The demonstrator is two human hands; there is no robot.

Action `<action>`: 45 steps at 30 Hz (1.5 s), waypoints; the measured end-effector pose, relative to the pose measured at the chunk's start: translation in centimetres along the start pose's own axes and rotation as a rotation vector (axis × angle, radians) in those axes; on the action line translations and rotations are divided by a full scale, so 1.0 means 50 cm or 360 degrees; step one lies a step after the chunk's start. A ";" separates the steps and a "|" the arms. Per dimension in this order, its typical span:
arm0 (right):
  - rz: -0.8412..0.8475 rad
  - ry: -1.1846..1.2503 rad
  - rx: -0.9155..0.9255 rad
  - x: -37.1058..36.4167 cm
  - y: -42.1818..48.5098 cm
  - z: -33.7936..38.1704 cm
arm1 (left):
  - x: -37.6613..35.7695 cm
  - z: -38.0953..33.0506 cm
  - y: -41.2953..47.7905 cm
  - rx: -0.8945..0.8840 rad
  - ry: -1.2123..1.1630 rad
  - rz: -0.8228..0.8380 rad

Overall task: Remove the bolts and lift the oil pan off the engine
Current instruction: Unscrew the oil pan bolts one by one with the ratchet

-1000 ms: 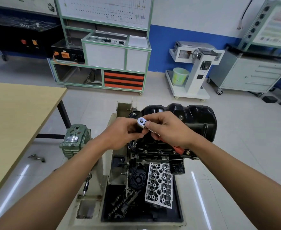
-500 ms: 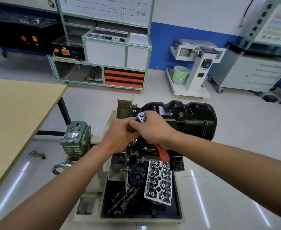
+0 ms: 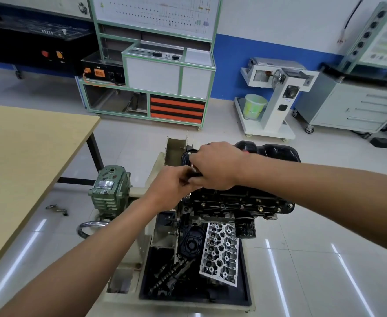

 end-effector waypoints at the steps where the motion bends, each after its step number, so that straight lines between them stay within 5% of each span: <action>1: 0.0069 0.0278 -0.0194 -0.018 0.000 -0.014 | 0.004 0.004 -0.003 0.0000 -0.0001 -0.0066; 4: 0.0216 0.1361 -0.0814 -0.084 -0.013 -0.040 | 0.009 0.012 -0.008 0.0019 0.0030 -0.0232; 6: 0.0208 0.1690 -0.1047 -0.105 -0.019 -0.044 | 0.012 0.018 0.000 0.0074 0.0019 -0.0247; 8: 0.0171 0.1303 -0.0894 -0.086 -0.009 -0.058 | 0.010 0.018 0.009 0.0083 -0.0019 -0.0169; 11: 0.0041 0.0202 -0.0232 -0.016 0.008 -0.050 | -0.019 0.003 0.015 0.0090 -0.0010 0.0091; 15: 0.0104 -0.0123 0.0433 -0.006 -0.015 -0.008 | -0.040 -0.014 0.017 0.0106 0.0033 0.0223; 23: 0.0100 0.0333 -0.0191 -0.017 -0.061 -0.107 | -0.068 -0.056 0.032 0.0077 -0.0208 0.0253; 32: 0.0216 0.0752 -0.0429 -0.091 -0.100 -0.112 | -0.122 -0.006 0.030 0.0157 -0.0128 0.0259; 45: 0.0242 0.0865 -0.0519 -0.096 -0.108 -0.095 | -0.112 -0.006 0.024 0.0005 -0.0131 0.0109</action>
Point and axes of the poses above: each hand's wrist, its own y-axis towards the middle knuckle, its own x-axis out of the back of the hand, z = x × y, the point moved 10 cm from there along y, towards the middle knuckle
